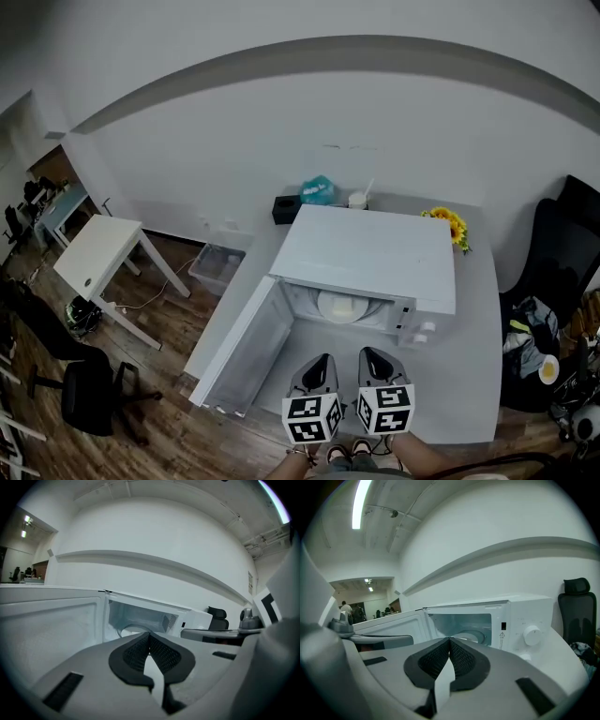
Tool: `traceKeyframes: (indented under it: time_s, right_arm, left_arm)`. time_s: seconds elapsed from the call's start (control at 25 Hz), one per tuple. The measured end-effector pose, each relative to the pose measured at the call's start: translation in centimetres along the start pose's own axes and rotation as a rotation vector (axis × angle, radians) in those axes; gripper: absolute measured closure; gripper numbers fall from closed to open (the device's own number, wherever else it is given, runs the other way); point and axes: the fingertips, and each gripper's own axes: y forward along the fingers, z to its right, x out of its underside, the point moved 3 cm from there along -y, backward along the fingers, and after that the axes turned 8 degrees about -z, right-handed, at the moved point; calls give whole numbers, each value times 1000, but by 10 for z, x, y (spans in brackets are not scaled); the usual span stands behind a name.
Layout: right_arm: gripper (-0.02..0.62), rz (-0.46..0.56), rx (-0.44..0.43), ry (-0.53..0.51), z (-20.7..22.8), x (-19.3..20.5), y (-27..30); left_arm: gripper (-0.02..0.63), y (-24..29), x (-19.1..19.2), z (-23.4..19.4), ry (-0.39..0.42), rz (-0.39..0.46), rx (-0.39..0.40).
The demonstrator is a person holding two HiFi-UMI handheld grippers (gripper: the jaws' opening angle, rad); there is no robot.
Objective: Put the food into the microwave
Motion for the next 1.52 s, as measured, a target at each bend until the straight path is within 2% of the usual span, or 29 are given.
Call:
traceKeyframes:
  time_s: [0.32, 0.76, 1.0, 1.24, 1.52]
  right_arm:
    - [578, -14, -12, -8, 0, 16, -20]
    - [578, 9, -42, -53, -4, -2, -25]
    - [578, -6, -53, -49, -4, 4, -27]
    - [580, -13, -22, -83, 0, 5, -29]
    - [580, -3, -10, -74, 7, 2, -32]
  left_arm:
    - [603, -17, 13, 3, -28, -9, -9]
    - [603, -16, -2, 5, -18, 21, -30]
    - [603, -17, 3, 7, -16, 9, -38]
    - [603, -17, 4, 8, -21, 10, -46]
    - [603, -14, 6, 10, -32, 5, -55]
